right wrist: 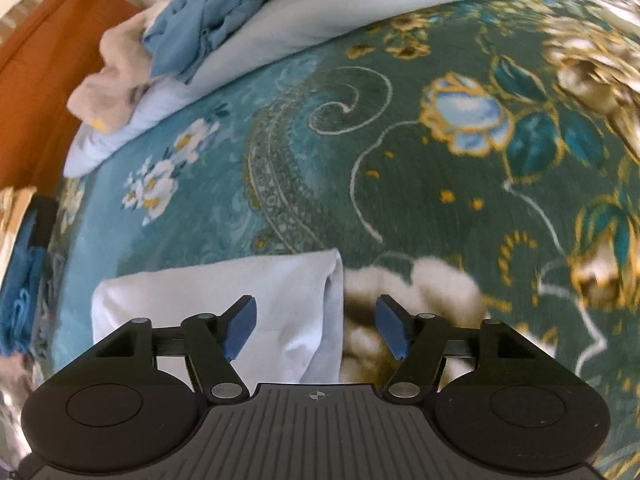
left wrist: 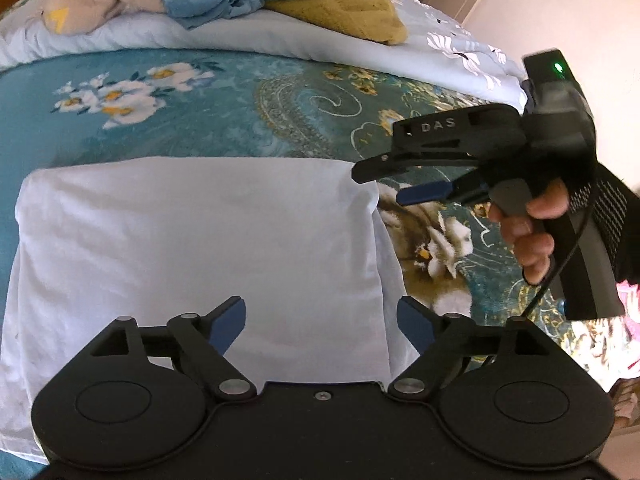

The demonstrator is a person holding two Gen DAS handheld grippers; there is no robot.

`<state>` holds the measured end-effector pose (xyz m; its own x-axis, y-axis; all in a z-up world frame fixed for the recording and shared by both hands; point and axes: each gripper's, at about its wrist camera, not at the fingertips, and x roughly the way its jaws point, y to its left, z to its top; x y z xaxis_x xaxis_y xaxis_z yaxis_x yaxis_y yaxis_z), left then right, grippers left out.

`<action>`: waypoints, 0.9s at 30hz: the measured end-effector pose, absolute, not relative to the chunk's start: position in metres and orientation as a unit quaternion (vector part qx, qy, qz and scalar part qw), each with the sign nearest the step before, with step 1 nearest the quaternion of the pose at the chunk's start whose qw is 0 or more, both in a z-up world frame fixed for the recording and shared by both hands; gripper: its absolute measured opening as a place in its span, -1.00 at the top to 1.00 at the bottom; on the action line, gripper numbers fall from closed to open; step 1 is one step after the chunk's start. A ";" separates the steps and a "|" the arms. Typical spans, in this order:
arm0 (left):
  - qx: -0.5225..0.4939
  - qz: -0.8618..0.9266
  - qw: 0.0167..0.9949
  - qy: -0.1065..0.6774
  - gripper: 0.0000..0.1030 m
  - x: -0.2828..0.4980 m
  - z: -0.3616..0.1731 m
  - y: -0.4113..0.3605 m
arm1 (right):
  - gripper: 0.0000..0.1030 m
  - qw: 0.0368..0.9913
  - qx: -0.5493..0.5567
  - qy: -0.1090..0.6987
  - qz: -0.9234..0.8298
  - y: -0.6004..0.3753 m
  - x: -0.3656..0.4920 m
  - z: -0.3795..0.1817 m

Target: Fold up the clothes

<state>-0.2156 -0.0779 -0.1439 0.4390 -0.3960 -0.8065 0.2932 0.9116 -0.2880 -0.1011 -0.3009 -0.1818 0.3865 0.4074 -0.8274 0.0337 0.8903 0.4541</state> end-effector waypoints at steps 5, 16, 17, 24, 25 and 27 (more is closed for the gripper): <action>-0.057 -0.156 0.850 0.500 -0.59 -0.217 -0.148 -0.100 | -0.23 0.800 0.174 0.555 0.150 -0.304 -0.082 -0.180; -0.081 0.005 0.864 0.497 -0.61 -0.234 -0.136 -0.128 | -0.22 0.818 0.007 0.544 0.189 -0.303 -0.075 -0.119; -0.083 0.016 0.864 0.497 -0.61 -0.235 -0.134 -0.129 | -0.22 0.819 0.000 0.542 0.189 -0.303 -0.075 -0.116; -0.083 0.073 0.862 0.495 -0.63 -0.238 -0.127 -0.137 | -0.23 0.813 0.012 0.549 0.193 -0.316 -0.070 -0.116; -0.082 0.074 0.861 0.496 -0.64 -0.238 -0.126 -0.139 | -0.23 0.812 0.013 0.551 0.192 -0.318 -0.070 -0.119; -0.080 0.075 0.861 0.497 -0.64 -0.238 -0.126 -0.144 | -0.22 0.811 0.013 0.553 0.190 -0.320 -0.069 -0.122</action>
